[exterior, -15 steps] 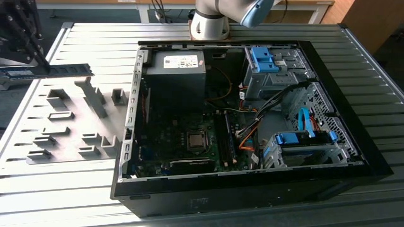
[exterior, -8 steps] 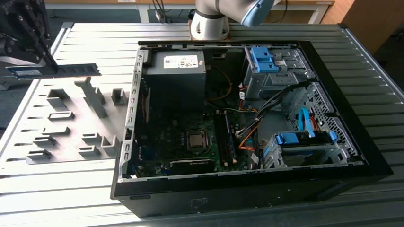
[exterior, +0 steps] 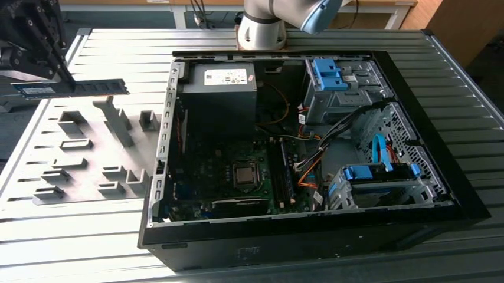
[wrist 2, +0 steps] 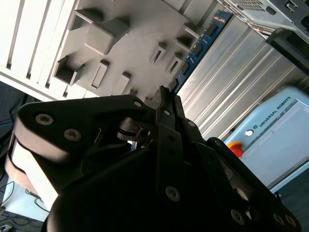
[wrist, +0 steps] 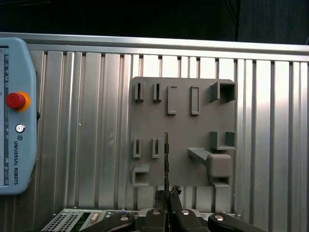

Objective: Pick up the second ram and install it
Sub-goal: 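Pick up the second ram and move it above second insertion slot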

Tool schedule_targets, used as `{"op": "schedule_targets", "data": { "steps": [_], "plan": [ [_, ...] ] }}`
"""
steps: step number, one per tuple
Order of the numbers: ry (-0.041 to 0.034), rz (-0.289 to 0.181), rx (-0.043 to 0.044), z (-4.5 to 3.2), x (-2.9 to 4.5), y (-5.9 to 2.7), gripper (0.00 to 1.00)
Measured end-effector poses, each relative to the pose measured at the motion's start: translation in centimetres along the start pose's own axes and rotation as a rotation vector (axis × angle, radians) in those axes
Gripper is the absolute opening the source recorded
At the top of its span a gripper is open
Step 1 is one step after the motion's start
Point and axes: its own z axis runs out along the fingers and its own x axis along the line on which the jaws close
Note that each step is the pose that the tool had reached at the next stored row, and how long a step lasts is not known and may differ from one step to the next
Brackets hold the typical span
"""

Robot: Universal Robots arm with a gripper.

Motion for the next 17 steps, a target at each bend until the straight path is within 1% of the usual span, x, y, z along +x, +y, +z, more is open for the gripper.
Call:
{"op": "schedule_targets", "data": {
  "steps": [4, 17],
  "plan": [
    [0.0, 0.0, 0.0, -0.01, 0.01, -0.38, 0.14],
    [0.0, 0.0, 0.0, -0.09, 0.06, -3.01, 0.14]
  ]
}}
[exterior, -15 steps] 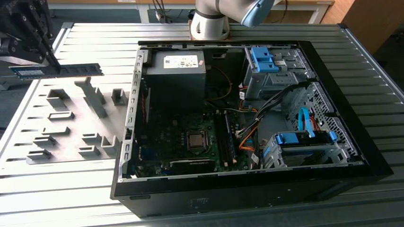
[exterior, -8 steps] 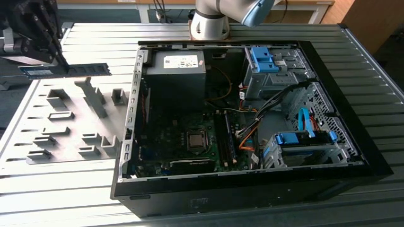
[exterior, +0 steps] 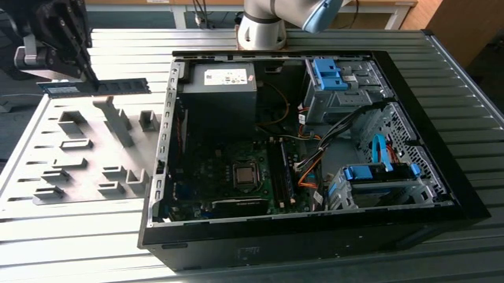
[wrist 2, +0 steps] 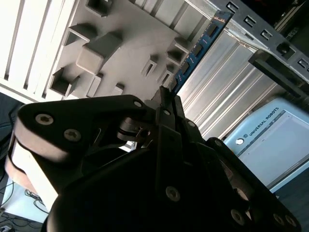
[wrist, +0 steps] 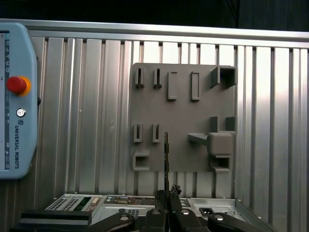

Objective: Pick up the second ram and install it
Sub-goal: 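Pick up the second ram and move it above second insertion slot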

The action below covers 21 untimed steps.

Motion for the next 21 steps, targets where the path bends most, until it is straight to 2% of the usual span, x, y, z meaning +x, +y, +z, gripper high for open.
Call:
{"op": "schedule_targets", "data": {
  "steps": [6, 21],
  "plan": [
    [0.0, 0.0, 0.0, -0.03, 0.02, -1.0, 0.14],
    [0.0, 0.0, 0.0, -0.06, 0.05, -2.3, 0.14]
  ]
}}
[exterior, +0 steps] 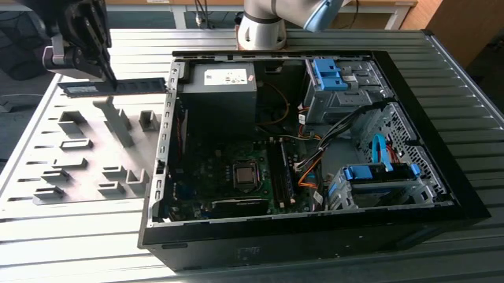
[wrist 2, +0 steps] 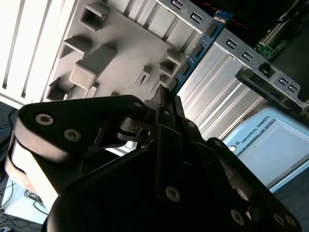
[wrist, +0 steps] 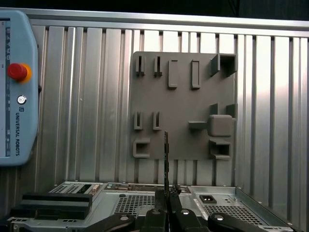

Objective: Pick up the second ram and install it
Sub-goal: 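Pick up the second ram and move it above second insertion slot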

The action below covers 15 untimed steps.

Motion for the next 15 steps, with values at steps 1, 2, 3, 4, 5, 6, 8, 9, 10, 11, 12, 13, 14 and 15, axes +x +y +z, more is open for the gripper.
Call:
{"op": "schedule_targets", "data": {
  "steps": [1, 2, 3, 4, 5, 6, 8, 9, 10, 11, 12, 13, 14, 15],
  "plan": [
    [0.0, 0.0, 0.0, 0.0, 0.0, -0.07, 0.14],
    [0.0, 0.0, 0.0, 0.0, 0.0, -0.14, 0.14],
    [0.0001, 0.0, -0.0001, -0.01, 0.0, -0.2, 0.14],
    [0.0001, 0.0, 0.0, -0.01, 0.01, -0.26, 0.14],
    [0.0, 0.0, 0.0, -0.01, 0.01, -0.32, 0.14],
    [0.0, 0.0, 0.0, -0.01, 0.01, -0.39, 0.14],
    [0.0, 0.0, 0.0, -0.02, 0.01, -0.52, 0.14],
    [0.0, 0.0, 0.0, -0.02, 0.01, -0.59, 0.14],
    [0.0, 0.0, 0.0, -0.02, 0.01, -0.67, 0.14],
    [0.0001, 0.0, 0.0, -0.03, 0.01, -0.78, 0.14],
    [0.0, 0.0, 0.0, -0.03, 0.02, -0.91, 0.14],
    [0.0, 0.0, 0.0, -0.03, 0.02, -1.04, 0.14],
    [0.0, 0.0, 0.0, -0.03, 0.02, -1.17, 0.14],
    [0.0, 0.0, -0.0001, -0.04, 0.03, -1.28, 0.14]
  ]
}}
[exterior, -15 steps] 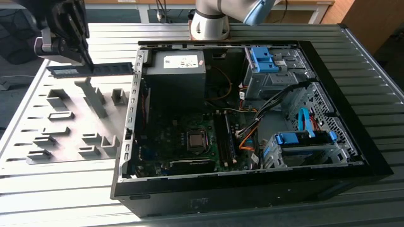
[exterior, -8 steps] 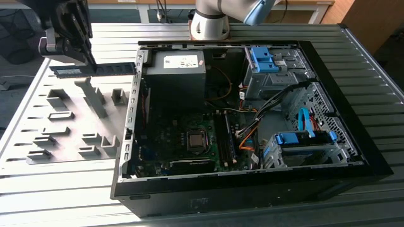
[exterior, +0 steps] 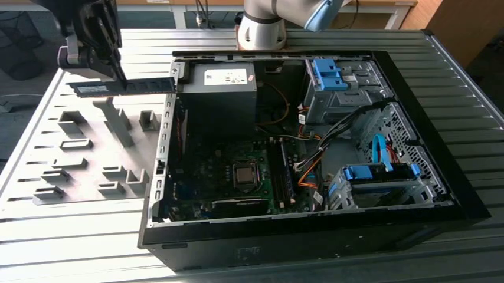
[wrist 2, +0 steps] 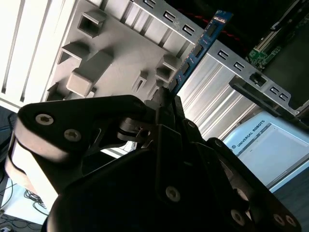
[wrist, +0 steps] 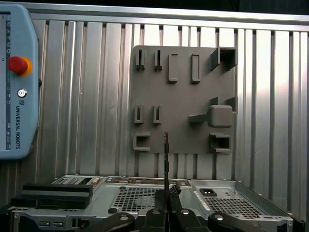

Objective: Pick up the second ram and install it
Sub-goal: 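Pick up the second ram and move it above second insertion slot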

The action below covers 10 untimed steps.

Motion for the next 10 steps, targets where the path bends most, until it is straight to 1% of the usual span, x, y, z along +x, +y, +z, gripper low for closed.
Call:
{"op": "schedule_targets", "data": {
  "steps": [2, 10],
  "plan": [
    [0.0, 0.0, 0.0001, 0.0, 0.01, -0.12, 0.14],
    [0.0, 0.0, 0.0, 0.0, 0.0, -0.16, 0.14]
  ]
}}
